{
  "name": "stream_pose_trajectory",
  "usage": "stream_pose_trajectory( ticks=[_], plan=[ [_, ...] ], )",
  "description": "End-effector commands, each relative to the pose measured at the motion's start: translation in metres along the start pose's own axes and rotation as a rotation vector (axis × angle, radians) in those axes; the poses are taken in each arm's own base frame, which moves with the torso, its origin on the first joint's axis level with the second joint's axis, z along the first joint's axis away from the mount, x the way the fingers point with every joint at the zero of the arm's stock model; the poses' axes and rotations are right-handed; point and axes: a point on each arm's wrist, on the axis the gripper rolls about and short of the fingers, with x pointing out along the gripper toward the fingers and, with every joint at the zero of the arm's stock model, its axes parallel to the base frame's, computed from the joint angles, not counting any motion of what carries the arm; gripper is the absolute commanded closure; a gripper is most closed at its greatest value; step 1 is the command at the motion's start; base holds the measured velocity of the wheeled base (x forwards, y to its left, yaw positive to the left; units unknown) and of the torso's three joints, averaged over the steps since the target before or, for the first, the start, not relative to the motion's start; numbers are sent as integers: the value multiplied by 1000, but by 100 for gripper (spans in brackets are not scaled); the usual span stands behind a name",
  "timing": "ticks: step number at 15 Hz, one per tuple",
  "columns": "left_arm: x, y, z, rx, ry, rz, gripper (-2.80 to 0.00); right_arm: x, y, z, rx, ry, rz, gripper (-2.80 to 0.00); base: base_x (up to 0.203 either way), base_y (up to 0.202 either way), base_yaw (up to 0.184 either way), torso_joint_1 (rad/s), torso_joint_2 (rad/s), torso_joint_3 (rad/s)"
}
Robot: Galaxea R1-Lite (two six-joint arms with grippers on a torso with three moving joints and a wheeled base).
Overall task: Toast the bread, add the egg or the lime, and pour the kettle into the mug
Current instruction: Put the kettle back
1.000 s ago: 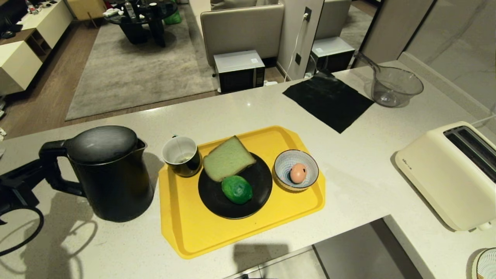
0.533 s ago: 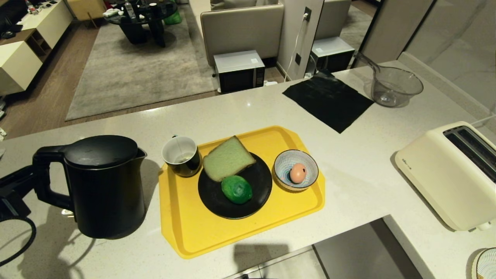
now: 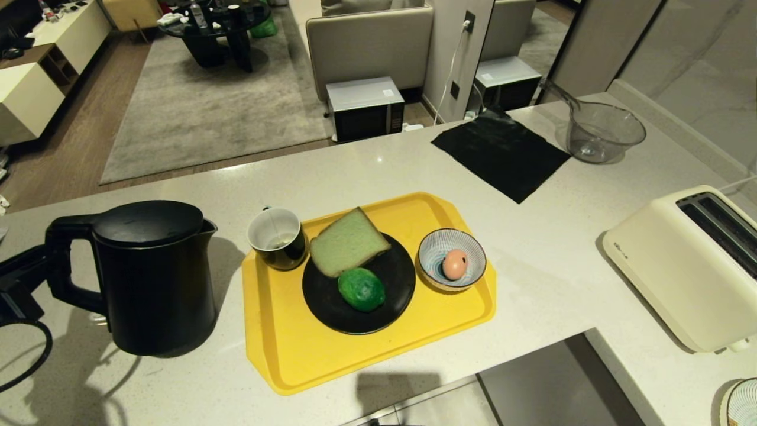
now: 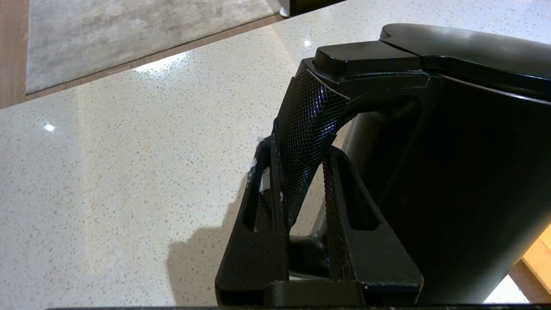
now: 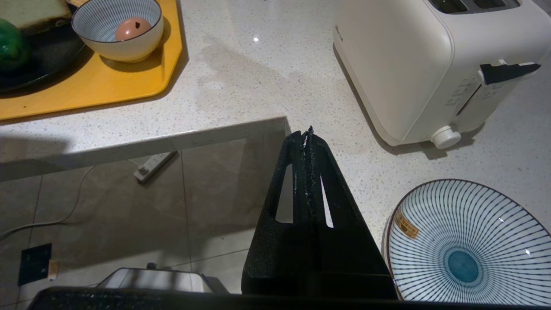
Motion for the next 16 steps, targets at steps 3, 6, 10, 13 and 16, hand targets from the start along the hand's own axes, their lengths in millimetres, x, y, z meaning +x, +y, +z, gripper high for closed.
stream_pose_trajectory(
  ticks=[3,6,10,13,16],
  plan=[
    [4,3,-5,-6,13,-3,0,2,0,-8,0,28,0,0,0,0,0,0,0,0],
    [4,3,-7,-6,16,-5,0,2,0,-8,0,27,1,0,0,0,0,0,0,0],
    [9,7,-13,7,2,-8,0,2,0,-8,0,27,1,0,0,0,0,0,0,0],
    [13,9,-20,3,9,-9,0,2,0,-8,0,27,1,0,0,0,0,0,0,0],
    [18,13,-26,17,-9,-13,0,2,0,-8,0,28,0,0,0,0,0,0,0,0]
  ],
)
